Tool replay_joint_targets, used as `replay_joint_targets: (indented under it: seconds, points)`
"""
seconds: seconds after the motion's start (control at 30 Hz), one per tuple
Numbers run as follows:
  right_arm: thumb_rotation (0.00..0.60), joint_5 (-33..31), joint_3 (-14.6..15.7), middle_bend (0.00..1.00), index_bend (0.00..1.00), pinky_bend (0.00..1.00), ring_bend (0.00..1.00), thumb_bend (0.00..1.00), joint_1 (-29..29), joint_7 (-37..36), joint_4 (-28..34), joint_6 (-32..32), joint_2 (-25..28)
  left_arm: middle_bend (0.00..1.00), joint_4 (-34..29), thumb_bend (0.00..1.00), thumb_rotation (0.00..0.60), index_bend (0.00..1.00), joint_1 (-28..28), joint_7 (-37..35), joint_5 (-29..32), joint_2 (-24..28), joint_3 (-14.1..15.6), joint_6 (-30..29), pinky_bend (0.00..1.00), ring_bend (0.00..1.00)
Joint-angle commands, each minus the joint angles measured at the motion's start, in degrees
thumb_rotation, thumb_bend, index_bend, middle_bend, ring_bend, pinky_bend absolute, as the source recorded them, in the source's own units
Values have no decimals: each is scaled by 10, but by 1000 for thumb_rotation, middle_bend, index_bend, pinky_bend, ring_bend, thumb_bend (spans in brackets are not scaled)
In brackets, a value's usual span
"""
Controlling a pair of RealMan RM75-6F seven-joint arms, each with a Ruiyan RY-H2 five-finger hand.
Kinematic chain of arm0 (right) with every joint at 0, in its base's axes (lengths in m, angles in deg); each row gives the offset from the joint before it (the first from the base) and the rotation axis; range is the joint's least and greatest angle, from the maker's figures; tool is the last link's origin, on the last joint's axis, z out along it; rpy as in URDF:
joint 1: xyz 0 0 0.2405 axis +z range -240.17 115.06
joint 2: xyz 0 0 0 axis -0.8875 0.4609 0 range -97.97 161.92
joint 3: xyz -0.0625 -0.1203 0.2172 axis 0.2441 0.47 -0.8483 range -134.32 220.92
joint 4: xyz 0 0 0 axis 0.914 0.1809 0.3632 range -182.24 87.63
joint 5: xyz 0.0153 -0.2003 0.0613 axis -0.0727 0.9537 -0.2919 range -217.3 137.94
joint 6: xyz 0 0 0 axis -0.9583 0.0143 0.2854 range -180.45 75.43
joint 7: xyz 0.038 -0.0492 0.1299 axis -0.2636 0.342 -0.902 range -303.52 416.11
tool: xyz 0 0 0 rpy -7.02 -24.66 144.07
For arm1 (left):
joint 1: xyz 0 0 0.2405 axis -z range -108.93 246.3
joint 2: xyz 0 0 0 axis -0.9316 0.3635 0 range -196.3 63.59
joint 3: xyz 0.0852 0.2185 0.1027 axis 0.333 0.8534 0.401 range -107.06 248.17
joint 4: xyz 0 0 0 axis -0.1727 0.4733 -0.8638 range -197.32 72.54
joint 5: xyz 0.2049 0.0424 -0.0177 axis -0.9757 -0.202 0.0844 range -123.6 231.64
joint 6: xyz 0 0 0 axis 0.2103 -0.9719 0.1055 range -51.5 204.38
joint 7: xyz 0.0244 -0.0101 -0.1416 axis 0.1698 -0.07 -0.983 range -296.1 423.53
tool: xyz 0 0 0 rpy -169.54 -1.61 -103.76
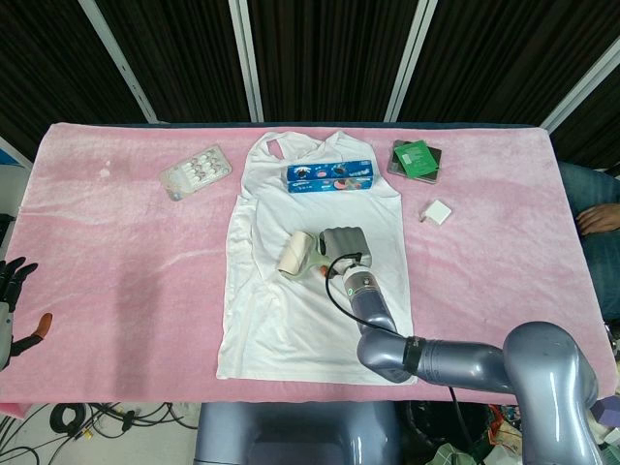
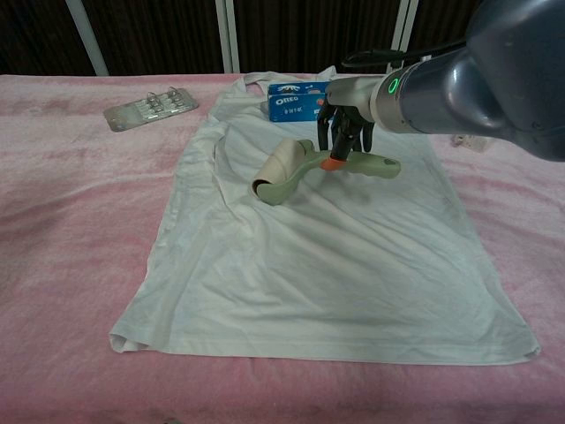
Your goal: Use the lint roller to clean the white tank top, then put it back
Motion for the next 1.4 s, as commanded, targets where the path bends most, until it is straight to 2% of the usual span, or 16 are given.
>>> replay_joint_targets:
  seconds: [0.03,0.43,0.8,1.4]
  points:
    - [600,-7,15,718,908,444,674,572,-2,19,20,5,15,85,0,318,600,149,0,1,0,0,0,0,0,36]
    - [600,-67,41,719,910,444,674,576,-1,67,69,10,70,85,0,318,600,149,-1,4,-1,-1,2,-1,0,36]
    - [600,-89,64,719,910,444,674,578,-16,78,98,7,114,85,0,318,600,149,-1,6,-3,-2,2,-2,0,36]
    - [600,-121,103,721,914,444,675,585,-35,81,154,-45,204,85,0,317,600,149,-2,9,-5,-4,4,-3,0,36]
